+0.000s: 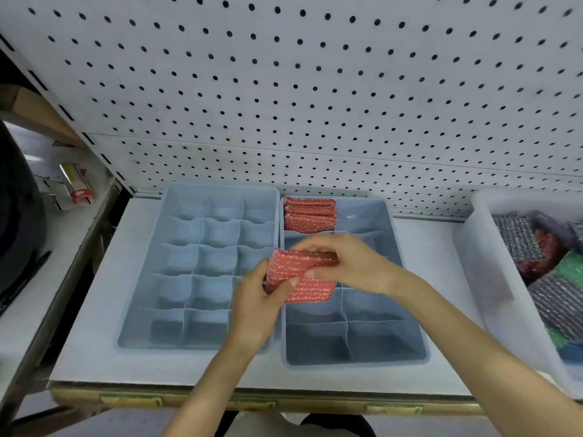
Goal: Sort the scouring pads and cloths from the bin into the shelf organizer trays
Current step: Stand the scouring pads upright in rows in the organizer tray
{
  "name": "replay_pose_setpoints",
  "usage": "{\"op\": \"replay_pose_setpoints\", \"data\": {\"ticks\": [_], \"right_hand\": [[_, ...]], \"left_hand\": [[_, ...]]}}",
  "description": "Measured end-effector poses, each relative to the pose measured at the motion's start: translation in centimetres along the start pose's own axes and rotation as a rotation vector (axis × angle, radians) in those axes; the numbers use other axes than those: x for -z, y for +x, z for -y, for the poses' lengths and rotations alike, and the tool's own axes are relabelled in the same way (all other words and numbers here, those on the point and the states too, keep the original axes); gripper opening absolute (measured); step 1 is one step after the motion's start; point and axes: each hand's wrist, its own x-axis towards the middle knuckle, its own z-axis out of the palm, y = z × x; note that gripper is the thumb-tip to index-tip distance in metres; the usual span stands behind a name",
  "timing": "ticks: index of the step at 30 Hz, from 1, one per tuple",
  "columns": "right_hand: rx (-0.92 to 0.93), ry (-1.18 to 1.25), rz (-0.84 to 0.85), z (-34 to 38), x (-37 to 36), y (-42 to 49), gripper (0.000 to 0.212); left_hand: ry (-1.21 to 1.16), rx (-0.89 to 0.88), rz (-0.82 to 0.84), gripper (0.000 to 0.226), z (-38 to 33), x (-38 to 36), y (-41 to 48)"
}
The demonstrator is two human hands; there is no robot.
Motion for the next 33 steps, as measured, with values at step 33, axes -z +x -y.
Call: {"op": "replay_pose_setpoints", "data": {"ticks": [33], "right_hand": [[0.105, -0.778, -0.767, -7.3, -3.7, 4.6, 0.031]], "left_hand": [[0.564, -0.007, -0.074, 0.051, 3.1, -1.2, 0.5]]}}
